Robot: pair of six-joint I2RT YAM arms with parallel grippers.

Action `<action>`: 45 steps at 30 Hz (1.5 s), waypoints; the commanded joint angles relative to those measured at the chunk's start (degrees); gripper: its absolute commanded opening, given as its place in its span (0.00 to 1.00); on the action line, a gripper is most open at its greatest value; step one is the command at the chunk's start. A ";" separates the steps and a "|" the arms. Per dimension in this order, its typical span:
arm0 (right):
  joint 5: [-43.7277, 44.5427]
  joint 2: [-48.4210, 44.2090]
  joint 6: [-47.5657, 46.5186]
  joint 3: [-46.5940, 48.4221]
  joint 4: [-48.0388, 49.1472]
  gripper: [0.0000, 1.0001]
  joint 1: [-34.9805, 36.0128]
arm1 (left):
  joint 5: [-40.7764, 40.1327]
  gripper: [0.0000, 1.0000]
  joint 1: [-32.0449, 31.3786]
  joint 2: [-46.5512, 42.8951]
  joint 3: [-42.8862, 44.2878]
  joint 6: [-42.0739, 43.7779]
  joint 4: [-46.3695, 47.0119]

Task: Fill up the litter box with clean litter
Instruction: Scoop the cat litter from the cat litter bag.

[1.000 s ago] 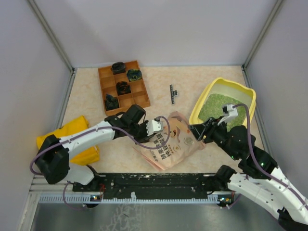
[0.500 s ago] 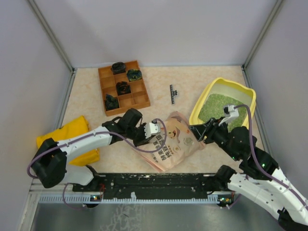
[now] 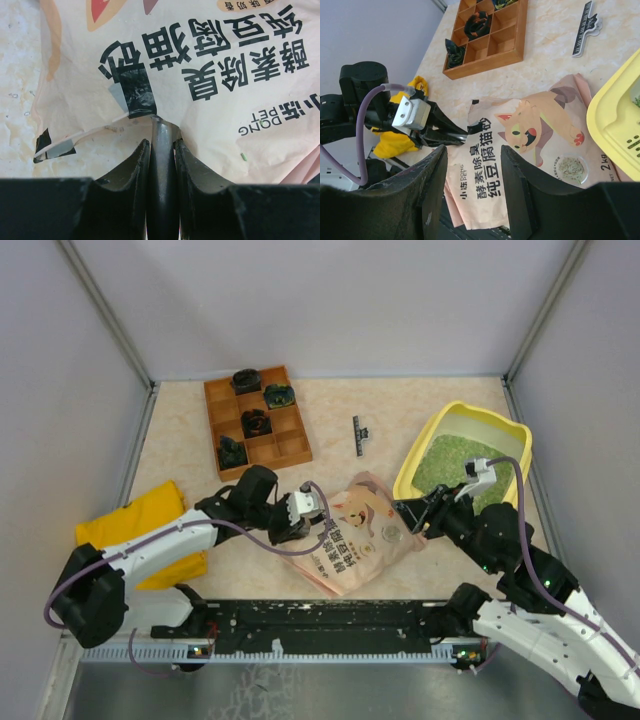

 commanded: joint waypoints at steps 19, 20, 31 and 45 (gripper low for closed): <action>-0.40 -0.66 0.93 0.19 2.05 0.47 -0.34 | 5.92 0.00 9.64 -11.43 -2.74 3.14 -4.07; -0.49 -0.57 0.91 0.19 2.09 0.47 -0.37 | 5.94 0.00 10.20 -11.93 -2.83 3.60 -4.64; -1.09 0.97 0.24 0.45 3.18 0.47 -0.28 | 5.27 0.00 15.32 -15.39 -3.75 2.77 -6.98; -1.41 0.63 -1.19 0.36 3.32 0.47 -0.35 | 3.14 0.00 17.52 -19.97 -4.52 2.81 -10.60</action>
